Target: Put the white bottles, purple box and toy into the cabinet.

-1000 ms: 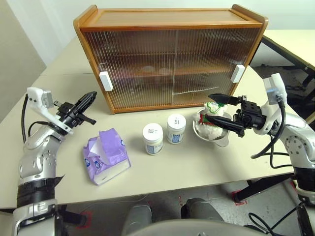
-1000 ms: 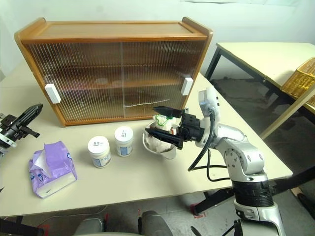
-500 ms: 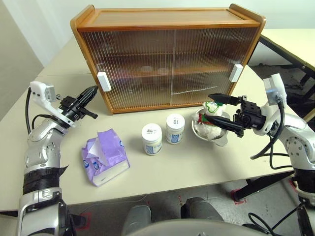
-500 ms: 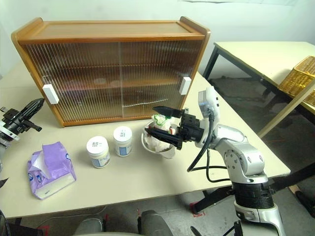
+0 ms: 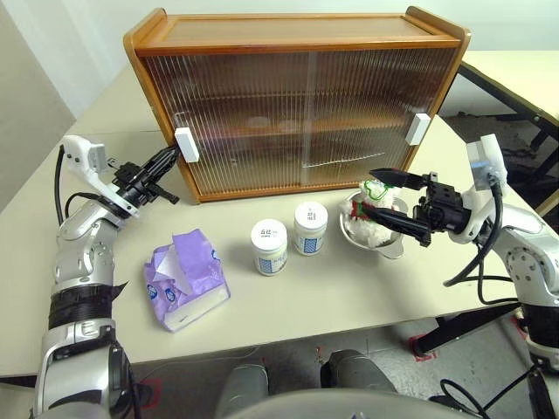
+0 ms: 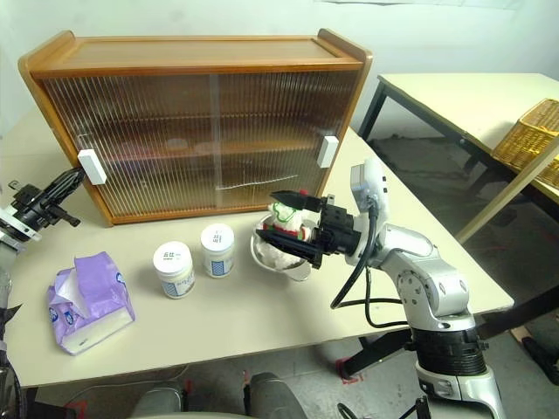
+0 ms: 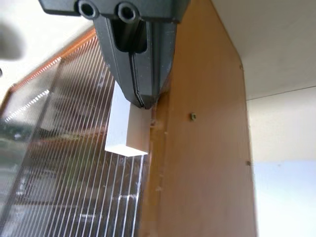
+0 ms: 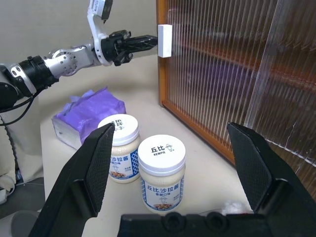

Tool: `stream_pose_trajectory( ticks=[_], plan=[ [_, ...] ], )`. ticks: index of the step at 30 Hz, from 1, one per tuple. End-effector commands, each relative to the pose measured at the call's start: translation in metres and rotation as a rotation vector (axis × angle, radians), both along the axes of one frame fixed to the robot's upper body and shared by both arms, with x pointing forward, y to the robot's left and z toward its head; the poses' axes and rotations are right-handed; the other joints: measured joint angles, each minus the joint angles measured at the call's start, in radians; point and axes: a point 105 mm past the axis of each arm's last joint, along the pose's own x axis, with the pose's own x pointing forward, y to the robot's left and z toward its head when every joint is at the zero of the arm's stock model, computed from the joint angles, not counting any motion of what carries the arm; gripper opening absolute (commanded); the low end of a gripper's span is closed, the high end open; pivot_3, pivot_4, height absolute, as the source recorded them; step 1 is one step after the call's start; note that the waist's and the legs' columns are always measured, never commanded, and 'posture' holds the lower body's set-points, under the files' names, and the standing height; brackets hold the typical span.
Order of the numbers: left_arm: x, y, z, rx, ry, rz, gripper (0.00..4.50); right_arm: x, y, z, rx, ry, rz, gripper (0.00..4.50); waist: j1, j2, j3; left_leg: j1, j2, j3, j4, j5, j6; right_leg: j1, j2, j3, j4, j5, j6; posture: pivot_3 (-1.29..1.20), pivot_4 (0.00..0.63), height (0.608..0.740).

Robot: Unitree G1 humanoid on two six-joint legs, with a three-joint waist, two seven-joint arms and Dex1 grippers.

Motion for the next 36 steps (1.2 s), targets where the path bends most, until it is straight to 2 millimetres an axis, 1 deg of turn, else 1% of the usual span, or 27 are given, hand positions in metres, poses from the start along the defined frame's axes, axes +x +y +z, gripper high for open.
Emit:
stream_pose_trajectory(
  ticks=[1,6,8,13,19,22,26,29,32,36],
  plan=[
    [0.004,-0.010,-0.001,0.035,0.006,-0.049,0.03,-0.001,0.000,0.003,0.004,-0.010,-0.002,4.50,-0.003,0.000,0.000,0.000,0.000,0.000,0.000,0.000,0.000,0.000,0.000,0.000,0.000,0.000,0.000,-0.18,0.000,0.740],
    [0.010,-0.023,0.002,0.041,0.007,-0.104,0.03,-0.001,0.001,0.003,0.008,-0.011,-0.005,4.50,-0.005,0.000,0.000,0.000,0.000,0.000,0.000,0.000,0.000,0.000,0.000,0.000,0.000,0.000,0.001,-0.18,0.000,0.740],
    [0.013,-0.027,0.003,0.047,0.004,-0.121,0.03,-0.001,0.001,0.003,0.009,-0.011,-0.005,4.50,-0.005,0.000,0.000,-0.001,0.000,0.000,0.001,0.000,0.001,0.000,0.000,0.000,0.000,-0.002,0.004,-0.18,0.000,0.740],
    [0.022,-0.038,0.010,0.050,-0.010,-0.159,0.03,0.000,0.003,0.003,0.012,-0.011,-0.006,4.50,-0.006,0.000,0.000,-0.001,0.000,0.000,0.001,0.000,0.001,0.000,0.000,0.000,0.000,-0.001,0.005,-0.18,0.000,0.740],
    [0.029,-0.061,0.015,0.061,-0.014,-0.242,0.03,0.000,0.003,0.004,0.015,-0.014,-0.015,4.50,-0.007,0.000,0.000,-0.002,0.000,0.000,0.003,0.000,0.002,0.000,0.000,0.000,-0.001,0.000,0.008,-0.19,0.000,0.740],
    [0.032,-0.073,0.018,0.059,-0.018,-0.281,0.03,0.001,0.003,0.004,0.016,-0.016,-0.021,4.50,-0.006,0.000,0.000,-0.004,0.000,0.000,0.005,-0.001,0.002,0.000,0.000,0.000,-0.001,0.000,0.011,-0.19,0.000,0.740],
    [0.033,-0.087,0.021,0.058,-0.020,-0.329,0.03,0.000,0.007,0.006,0.016,-0.019,-0.022,4.50,-0.001,0.000,0.000,-0.009,0.000,0.000,0.014,-0.002,0.005,-0.002,0.000,-0.001,-0.001,0.001,0.013,-0.19,0.000,0.740],
    [0.033,-0.096,0.022,0.059,-0.016,-0.360,0.03,0.001,0.007,0.007,0.017,-0.023,-0.027,4.50,0.004,0.000,0.000,-0.012,-0.001,0.000,0.018,-0.003,0.005,-0.002,-0.001,0.000,-0.003,0.004,0.012,-0.20,0.000,0.740],
    [0.033,-0.098,0.022,0.058,-0.013,-0.371,0.03,0.001,0.006,0.008,0.017,-0.026,-0.029,4.50,0.009,0.000,0.000,-0.014,-0.001,0.000,0.019,-0.003,0.005,-0.002,-0.002,0.000,-0.004,0.007,0.009,-0.20,0.000,0.740],
    [0.031,-0.093,0.020,0.060,-0.002,-0.358,0.03,0.002,0.003,0.009,0.018,-0.029,-0.037,4.50,0.010,0.000,0.000,-0.014,-0.001,0.000,0.019,-0.003,0.005,-0.003,-0.002,0.000,-0.004,0.007,0.008,-0.20,0.000,0.740]
  ],
)
